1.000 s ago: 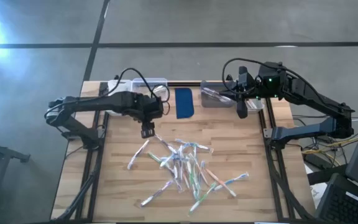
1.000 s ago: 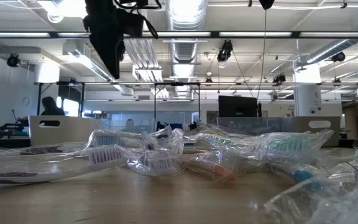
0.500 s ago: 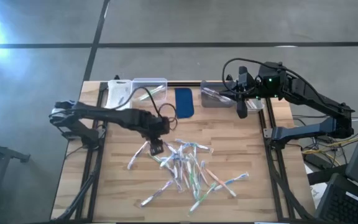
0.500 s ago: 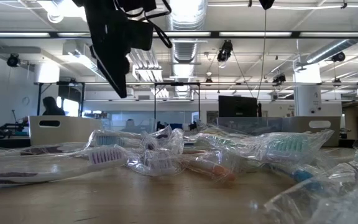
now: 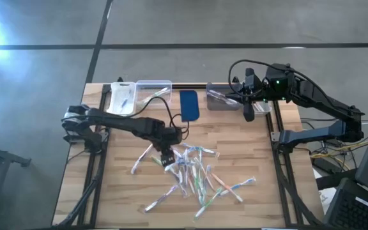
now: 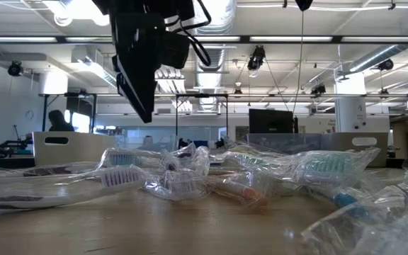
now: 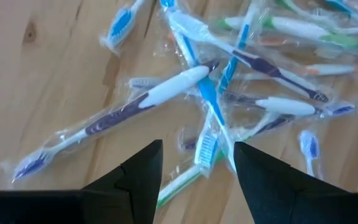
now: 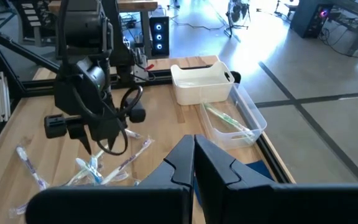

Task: Pick & Place Toothbrushes
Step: Put the blue toothbrush into the white bin

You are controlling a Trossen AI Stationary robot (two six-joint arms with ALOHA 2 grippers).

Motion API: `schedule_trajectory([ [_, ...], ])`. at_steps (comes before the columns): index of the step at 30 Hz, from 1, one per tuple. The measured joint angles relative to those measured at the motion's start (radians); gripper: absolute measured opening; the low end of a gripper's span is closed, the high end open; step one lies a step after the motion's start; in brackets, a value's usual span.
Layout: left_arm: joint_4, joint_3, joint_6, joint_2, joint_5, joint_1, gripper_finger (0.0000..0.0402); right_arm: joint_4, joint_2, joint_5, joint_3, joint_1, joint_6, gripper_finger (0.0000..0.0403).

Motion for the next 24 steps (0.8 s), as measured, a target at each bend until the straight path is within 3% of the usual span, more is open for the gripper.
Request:
schedule_trajectory([
  [15, -0.012, 0.209, 0.132, 0.147, -0.018, 0.009, 0.0202, 0.000, 0.000, 0.000, 0.000, 0.000, 0.000, 0.0008],
  [19, -0.110, 0.228, 0.050, 0.161, -0.016, 0.010, 0.0202, 0.000, 0.000, 0.000, 0.000, 0.000, 0.000, 0.0008],
  [24, -0.119, 0.206, -0.097, 0.156, -0.014, 0.005, 0.0202, 0.000, 0.000, 0.000, 0.000, 0.000, 0.000, 0.0008],
])
